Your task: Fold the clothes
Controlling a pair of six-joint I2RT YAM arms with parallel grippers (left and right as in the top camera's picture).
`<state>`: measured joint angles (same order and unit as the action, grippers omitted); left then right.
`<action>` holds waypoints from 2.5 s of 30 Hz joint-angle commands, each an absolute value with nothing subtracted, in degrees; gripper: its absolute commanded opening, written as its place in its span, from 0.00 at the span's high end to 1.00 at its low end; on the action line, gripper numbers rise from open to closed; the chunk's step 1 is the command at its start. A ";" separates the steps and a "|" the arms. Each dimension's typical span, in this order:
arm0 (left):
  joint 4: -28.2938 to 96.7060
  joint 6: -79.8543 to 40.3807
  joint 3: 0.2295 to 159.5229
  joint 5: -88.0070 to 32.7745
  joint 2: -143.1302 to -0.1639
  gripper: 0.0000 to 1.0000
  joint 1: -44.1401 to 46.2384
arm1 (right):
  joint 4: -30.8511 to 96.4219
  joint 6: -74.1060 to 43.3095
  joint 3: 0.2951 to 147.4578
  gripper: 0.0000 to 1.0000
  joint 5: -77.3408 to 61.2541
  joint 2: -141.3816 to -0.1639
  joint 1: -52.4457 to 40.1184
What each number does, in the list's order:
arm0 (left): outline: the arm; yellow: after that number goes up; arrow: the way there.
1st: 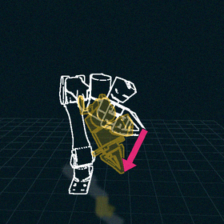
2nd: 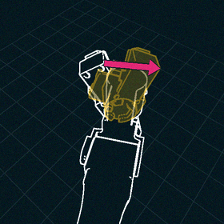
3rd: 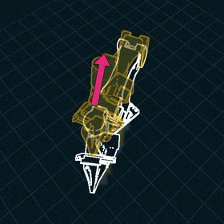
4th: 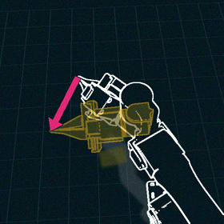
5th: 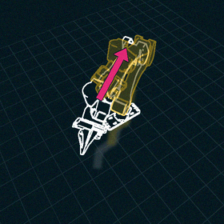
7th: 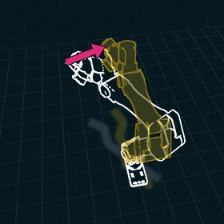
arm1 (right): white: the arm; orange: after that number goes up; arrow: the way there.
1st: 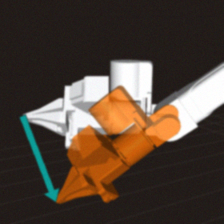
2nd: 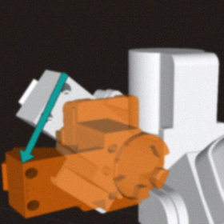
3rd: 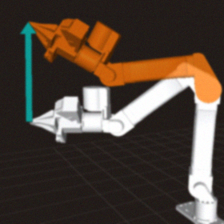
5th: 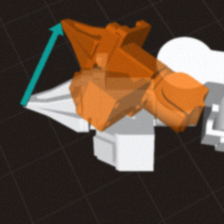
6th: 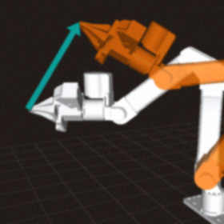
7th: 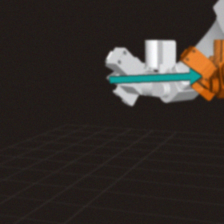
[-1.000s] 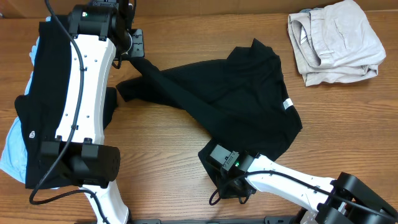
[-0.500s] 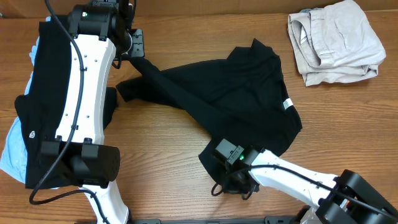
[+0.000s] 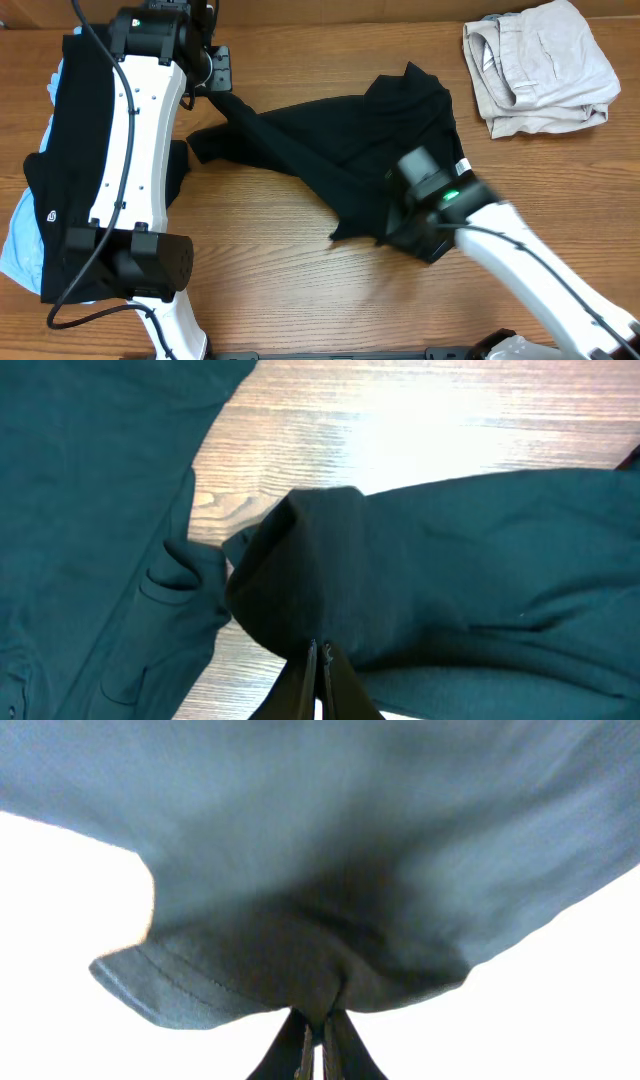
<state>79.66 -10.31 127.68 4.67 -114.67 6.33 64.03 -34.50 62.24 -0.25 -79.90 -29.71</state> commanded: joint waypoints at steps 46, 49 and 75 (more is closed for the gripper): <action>74.08 -7.49 138.78 11.16 -66.28 0.96 6.02 | 95.31 -14.90 166.50 0.96 14.13 -67.59 1.67; 76.75 -7.49 138.61 11.64 -69.21 0.96 6.02 | 95.29 -14.50 164.53 0.96 14.11 -68.25 1.67; 68.05 -7.44 138.37 24.80 -120.95 0.96 4.43 | 64.20 -10.37 128.62 0.96 5.93 -112.55 1.67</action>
